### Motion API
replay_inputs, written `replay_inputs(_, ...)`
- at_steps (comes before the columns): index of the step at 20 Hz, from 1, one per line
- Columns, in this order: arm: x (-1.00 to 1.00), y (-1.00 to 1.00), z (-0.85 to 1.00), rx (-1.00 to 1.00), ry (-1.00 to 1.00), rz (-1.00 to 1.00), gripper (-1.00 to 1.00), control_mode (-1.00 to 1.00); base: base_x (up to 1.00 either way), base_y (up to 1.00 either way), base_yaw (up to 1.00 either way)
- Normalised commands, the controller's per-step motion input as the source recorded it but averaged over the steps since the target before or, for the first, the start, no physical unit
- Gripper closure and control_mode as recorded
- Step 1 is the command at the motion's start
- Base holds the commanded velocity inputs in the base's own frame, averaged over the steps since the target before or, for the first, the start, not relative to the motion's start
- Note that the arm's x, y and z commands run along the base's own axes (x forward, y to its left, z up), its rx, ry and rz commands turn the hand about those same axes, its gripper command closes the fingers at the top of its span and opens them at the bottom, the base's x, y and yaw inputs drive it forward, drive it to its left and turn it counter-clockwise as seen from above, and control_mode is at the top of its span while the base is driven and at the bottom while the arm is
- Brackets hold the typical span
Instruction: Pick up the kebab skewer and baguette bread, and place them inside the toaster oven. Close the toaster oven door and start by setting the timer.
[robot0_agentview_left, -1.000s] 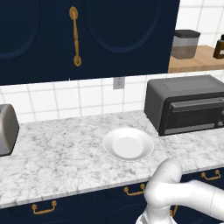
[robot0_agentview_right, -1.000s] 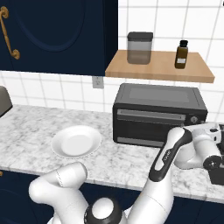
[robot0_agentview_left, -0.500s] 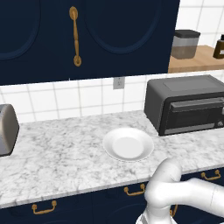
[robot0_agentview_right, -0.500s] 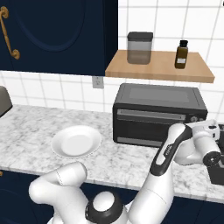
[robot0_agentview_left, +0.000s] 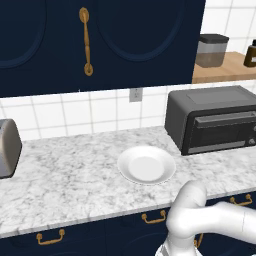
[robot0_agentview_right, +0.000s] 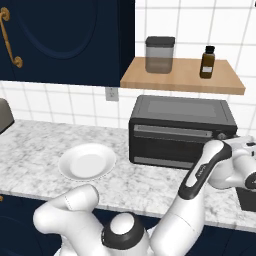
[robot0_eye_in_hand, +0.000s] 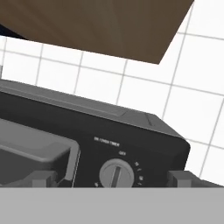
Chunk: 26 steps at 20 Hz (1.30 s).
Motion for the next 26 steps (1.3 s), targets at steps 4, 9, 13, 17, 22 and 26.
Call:
replay_inputs(4,0.0,0.0,0.0,0.01,0.0,0.0,-1.0,-1.0,0.0,0.0,0.0)
replay_inputs(9,0.08,0.0,0.0,0.0,0.0,0.0,-1.0,-1.0,0.0,0.0,0.0)
replay_inputs(13,0.0,0.01,-0.01,0.0,0.0,0.0,-1.0,-1.0,0.0,0.0,0.0)
replay_inputs(17,0.09,0.0,0.0,0.01,0.0,0.0,-1.0,-1.0,0.0,0.0,0.0)
replay_inputs(22,0.26,0.0,0.0,0.01,0.0,0.0,-1.0,-1.0,0.0,0.0,0.0)
replay_inputs(26,0.32,-0.08,0.0,0.0,0.0,0.0,-1.0,-1.0,0.0,0.0,0.0)
